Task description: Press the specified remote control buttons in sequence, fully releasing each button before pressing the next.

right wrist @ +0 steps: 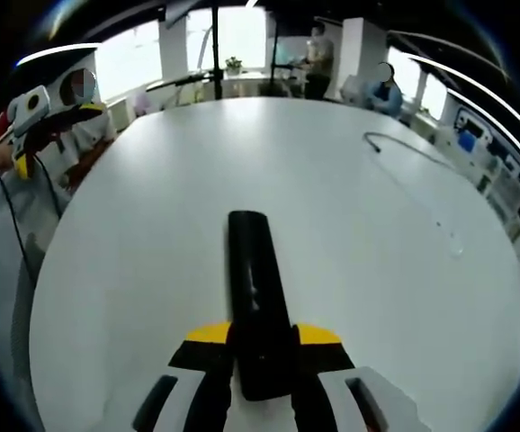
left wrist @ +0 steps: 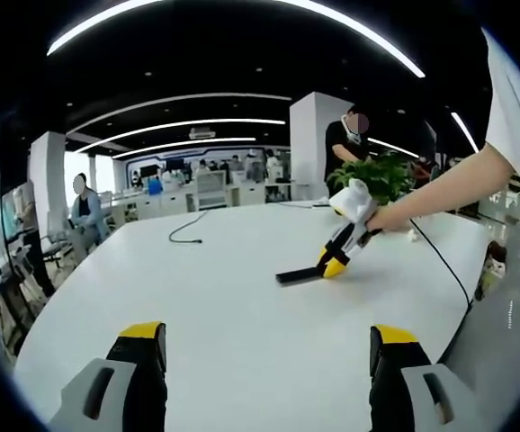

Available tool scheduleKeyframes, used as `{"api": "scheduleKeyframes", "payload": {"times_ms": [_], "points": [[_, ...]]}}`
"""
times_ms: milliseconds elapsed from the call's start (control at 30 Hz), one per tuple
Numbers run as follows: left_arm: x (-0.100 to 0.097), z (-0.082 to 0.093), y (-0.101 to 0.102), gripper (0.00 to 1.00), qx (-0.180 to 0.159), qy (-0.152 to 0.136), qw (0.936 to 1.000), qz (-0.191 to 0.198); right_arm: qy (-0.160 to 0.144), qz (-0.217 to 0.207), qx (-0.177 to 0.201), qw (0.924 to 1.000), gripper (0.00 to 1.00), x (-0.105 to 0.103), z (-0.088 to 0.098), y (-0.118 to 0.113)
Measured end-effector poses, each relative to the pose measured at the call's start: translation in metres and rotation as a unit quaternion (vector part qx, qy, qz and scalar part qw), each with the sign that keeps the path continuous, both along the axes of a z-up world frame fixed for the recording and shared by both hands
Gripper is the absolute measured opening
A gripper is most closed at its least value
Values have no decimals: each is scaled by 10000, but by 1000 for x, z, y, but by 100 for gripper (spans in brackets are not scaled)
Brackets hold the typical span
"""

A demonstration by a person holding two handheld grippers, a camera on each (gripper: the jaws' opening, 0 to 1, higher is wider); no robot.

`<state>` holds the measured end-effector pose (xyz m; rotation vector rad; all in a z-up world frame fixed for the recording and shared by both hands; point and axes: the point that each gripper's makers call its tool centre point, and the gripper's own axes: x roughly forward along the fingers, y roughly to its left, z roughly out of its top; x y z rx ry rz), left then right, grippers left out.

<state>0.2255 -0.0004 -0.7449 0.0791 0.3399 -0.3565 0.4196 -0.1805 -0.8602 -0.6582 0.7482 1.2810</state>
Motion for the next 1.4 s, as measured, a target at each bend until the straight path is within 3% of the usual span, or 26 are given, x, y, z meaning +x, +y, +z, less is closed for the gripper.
{"api": "scheduleKeyframes", "payload": {"times_ms": [333, 400, 733, 867, 1167, 1400], "points": [[-1, -1, 1, 97, -26, 25, 10000, 13, 161, -263, -41, 9995, 24, -1, 0, 1], [-1, -2, 0, 97, -34, 52, 10000, -6, 38, -161, -151, 9997, 25, -4, -1, 3], [-1, -3, 0, 97, -26, 65, 10000, -17, 108, -327, -138, 9993, 25, -1, -2, 1], [-1, -3, 0, 97, -17, 64, 10000, -26, 276, -589, -130, 9978, 28, -2, -1, 3], [-1, -3, -1, 97, -30, 78, 9999, -57, 36, -923, -278, 9953, 42, 5, 0, -2], [-1, -4, -2, 97, -27, 90, 9999, -82, 31, -1306, 0, 9914, 51, 9, 11, -5]]}}
